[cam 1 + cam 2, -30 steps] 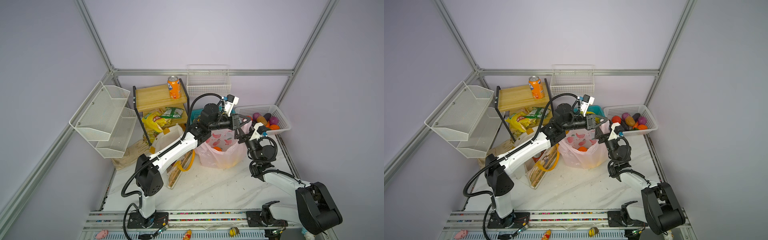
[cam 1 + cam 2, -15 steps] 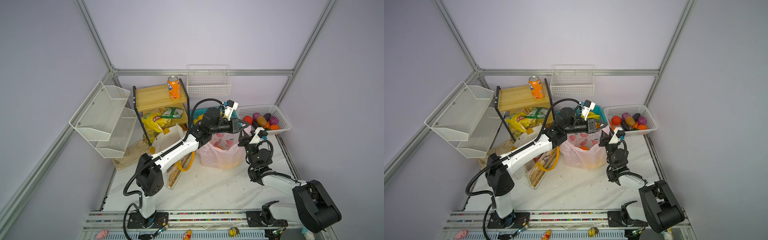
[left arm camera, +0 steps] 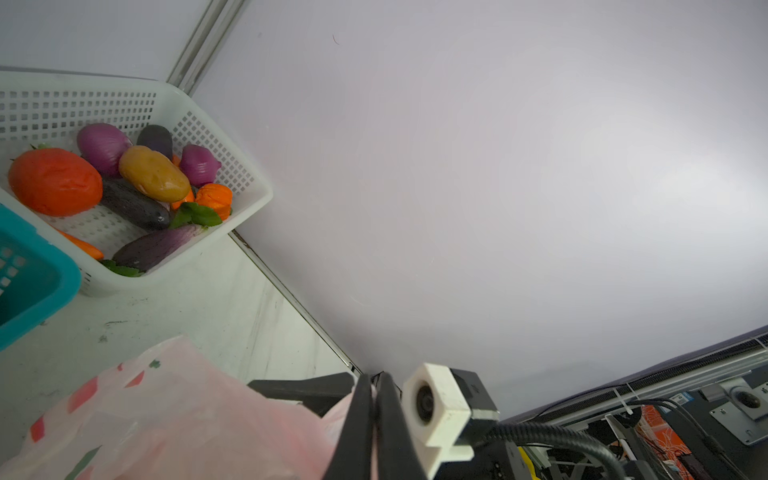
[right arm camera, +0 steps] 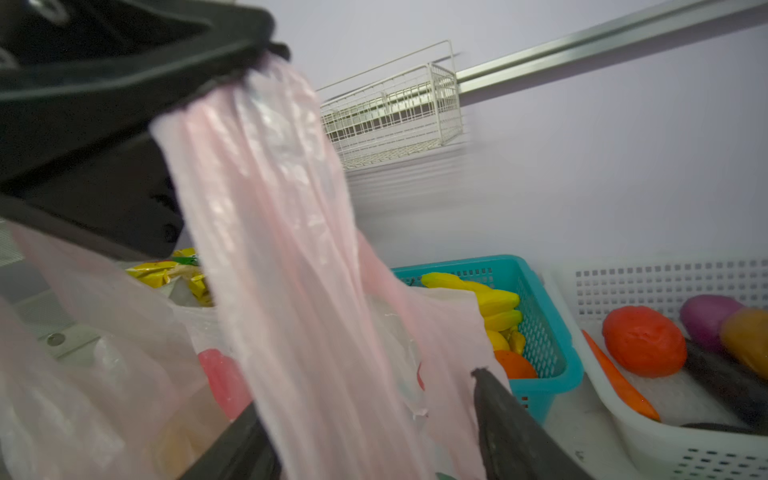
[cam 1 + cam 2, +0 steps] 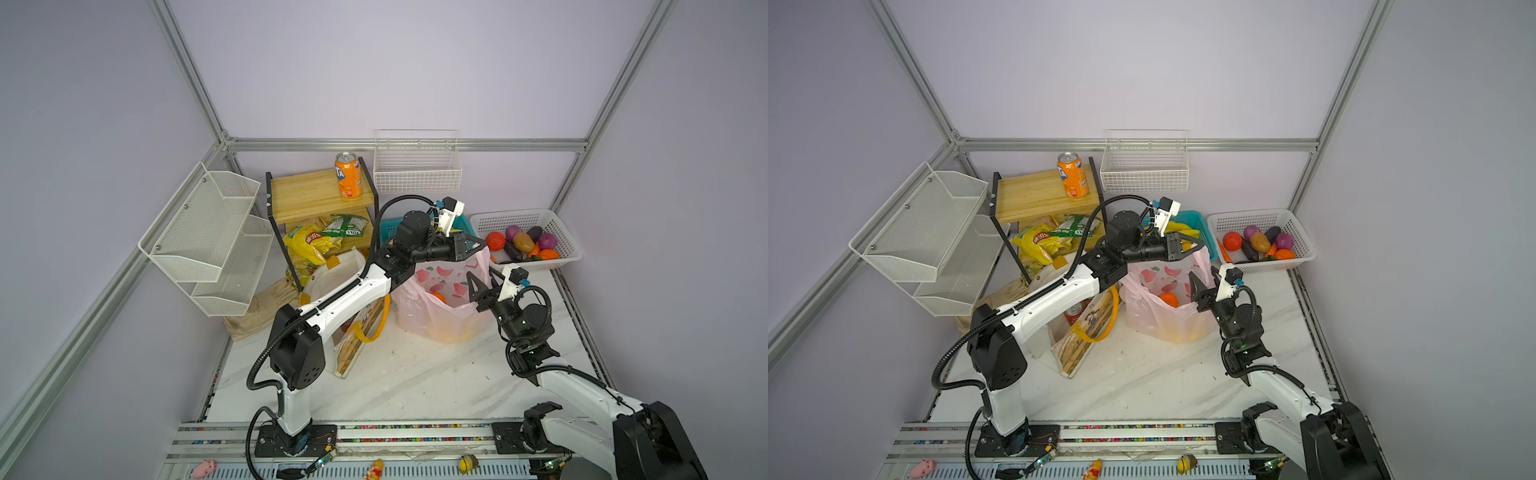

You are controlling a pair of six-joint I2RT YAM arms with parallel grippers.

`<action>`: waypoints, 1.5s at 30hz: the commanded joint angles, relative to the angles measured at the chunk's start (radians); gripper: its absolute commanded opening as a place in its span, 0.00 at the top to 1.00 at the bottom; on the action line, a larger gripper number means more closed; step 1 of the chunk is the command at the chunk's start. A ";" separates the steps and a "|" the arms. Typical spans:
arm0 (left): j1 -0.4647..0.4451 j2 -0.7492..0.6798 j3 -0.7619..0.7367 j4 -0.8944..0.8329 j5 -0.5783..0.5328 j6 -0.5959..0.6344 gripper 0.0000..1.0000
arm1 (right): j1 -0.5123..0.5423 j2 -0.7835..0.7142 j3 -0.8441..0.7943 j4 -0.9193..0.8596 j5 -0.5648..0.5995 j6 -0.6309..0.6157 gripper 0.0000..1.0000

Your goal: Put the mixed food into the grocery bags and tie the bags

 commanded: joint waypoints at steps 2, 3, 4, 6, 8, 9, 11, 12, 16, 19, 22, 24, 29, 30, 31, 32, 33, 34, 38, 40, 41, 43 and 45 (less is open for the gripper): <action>0.006 -0.063 -0.007 0.040 0.020 0.040 1.00 | -0.018 -0.099 0.065 -0.209 -0.070 -0.078 0.14; 0.007 -0.065 -0.007 0.037 0.020 0.047 1.00 | -0.027 -0.111 0.075 -0.232 -0.088 -0.085 0.11; 0.008 -0.066 -0.006 0.036 0.019 0.051 1.00 | -0.038 -0.117 0.084 -0.250 -0.113 -0.092 0.08; 0.010 -0.067 -0.004 0.031 0.017 0.055 1.00 | -0.074 -0.122 0.109 -0.283 -0.203 -0.102 0.03; 0.012 -0.067 0.000 0.029 0.019 0.056 1.00 | -0.131 -0.110 0.136 -0.299 -0.342 -0.105 0.03; 0.011 -0.066 0.003 0.029 0.019 0.056 1.00 | -0.170 -0.094 0.155 -0.298 -0.435 -0.101 0.03; 0.013 -0.064 0.009 0.027 0.023 0.055 1.00 | -0.249 -0.047 0.186 -0.281 -0.596 -0.094 0.03; 0.014 -0.062 0.012 0.025 0.025 0.053 1.00 | -0.279 -0.024 0.207 -0.279 -0.657 -0.097 0.04; 0.013 -0.052 0.030 0.019 0.029 0.047 1.00 | -0.311 0.039 0.265 -0.295 -0.788 -0.167 0.06; 0.014 -0.045 0.031 0.028 0.037 0.031 1.00 | -0.327 0.108 0.317 -0.300 -0.903 -0.201 0.09; 0.015 -0.050 0.030 0.027 0.039 0.031 1.00 | -0.359 0.187 0.371 -0.298 -0.989 -0.213 0.15; 0.014 -0.056 0.024 0.027 0.032 0.036 1.00 | -0.378 0.228 0.403 -0.289 -1.038 -0.218 0.17; 0.014 -0.064 0.018 0.029 0.031 0.038 1.00 | -0.388 0.318 0.488 -0.304 -1.154 -0.214 0.26; 0.014 -0.064 0.017 0.029 0.031 0.038 1.00 | -0.387 0.338 0.503 -0.316 -1.175 -0.217 0.28; 0.014 -0.065 0.015 0.032 0.031 0.037 1.00 | -0.386 0.353 0.510 -0.325 -1.189 -0.218 0.31; 0.015 -0.066 0.013 0.035 0.031 0.036 1.00 | -0.386 0.356 0.509 -0.327 -1.201 -0.220 0.33; 0.014 -0.065 0.011 0.037 0.031 0.035 1.00 | -0.386 0.387 0.504 -0.321 -1.206 -0.218 0.37; 0.016 -0.065 0.010 0.040 0.032 0.034 1.00 | -0.385 0.400 0.499 -0.312 -1.209 -0.212 0.40; 0.018 -0.065 0.006 0.048 0.033 0.027 1.00 | -0.382 0.435 0.452 -0.218 -1.198 -0.140 0.60; 0.018 -0.065 0.004 0.049 0.032 0.027 1.00 | -0.379 0.440 0.407 -0.108 -1.176 -0.066 0.70; 0.019 -0.067 0.005 0.049 0.032 0.028 1.00 | -0.379 0.441 0.382 -0.047 -1.163 -0.027 0.73; 0.022 -0.066 0.007 0.049 0.032 0.028 1.00 | -0.376 0.442 0.348 0.003 -1.133 0.003 0.77; 0.025 -0.065 0.006 0.049 0.031 0.030 1.00 | -0.369 0.443 0.319 0.041 -1.103 0.029 0.82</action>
